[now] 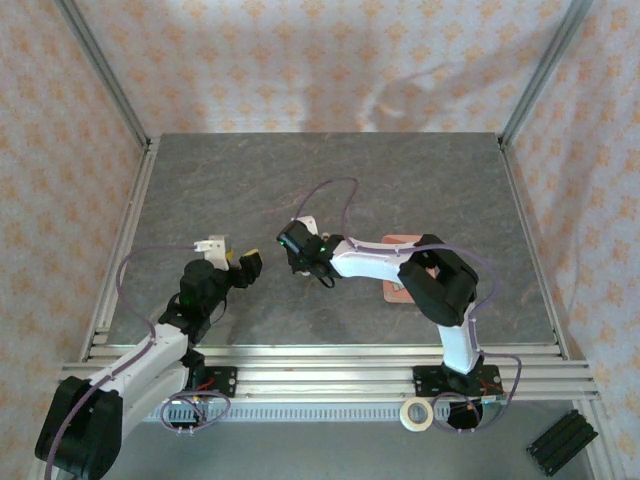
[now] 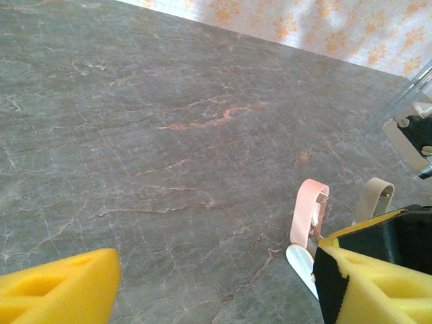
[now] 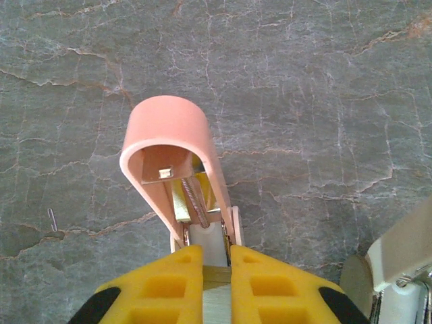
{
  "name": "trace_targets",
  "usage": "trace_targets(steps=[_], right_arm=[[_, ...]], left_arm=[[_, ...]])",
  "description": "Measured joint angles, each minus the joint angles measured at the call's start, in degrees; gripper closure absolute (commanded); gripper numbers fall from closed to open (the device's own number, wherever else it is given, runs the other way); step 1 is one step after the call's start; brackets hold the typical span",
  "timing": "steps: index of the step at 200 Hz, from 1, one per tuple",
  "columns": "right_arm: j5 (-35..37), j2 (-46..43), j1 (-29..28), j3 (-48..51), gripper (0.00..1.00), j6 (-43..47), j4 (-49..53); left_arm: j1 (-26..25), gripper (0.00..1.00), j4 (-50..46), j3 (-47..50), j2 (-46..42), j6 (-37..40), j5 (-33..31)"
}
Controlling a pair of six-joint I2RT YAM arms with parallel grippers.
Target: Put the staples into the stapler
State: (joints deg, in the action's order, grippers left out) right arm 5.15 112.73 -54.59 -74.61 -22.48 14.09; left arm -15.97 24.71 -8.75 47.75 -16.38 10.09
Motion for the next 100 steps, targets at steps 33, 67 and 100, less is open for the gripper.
trace_targets(steps=[33,67,100], right_arm=[[0.0,0.3,0.0,0.0,0.87,-0.2,0.0],[0.0,0.3,0.0,0.0,0.86,-0.5,0.0],[0.0,0.3,0.0,0.1,0.87,-0.6,0.0]], left_arm=[[0.0,0.24,0.0,0.0,0.0,0.0,0.0],[0.0,0.24,0.0,0.0,0.0,0.0,0.0],[0.0,0.24,0.0,0.0,0.0,0.0,0.0]])
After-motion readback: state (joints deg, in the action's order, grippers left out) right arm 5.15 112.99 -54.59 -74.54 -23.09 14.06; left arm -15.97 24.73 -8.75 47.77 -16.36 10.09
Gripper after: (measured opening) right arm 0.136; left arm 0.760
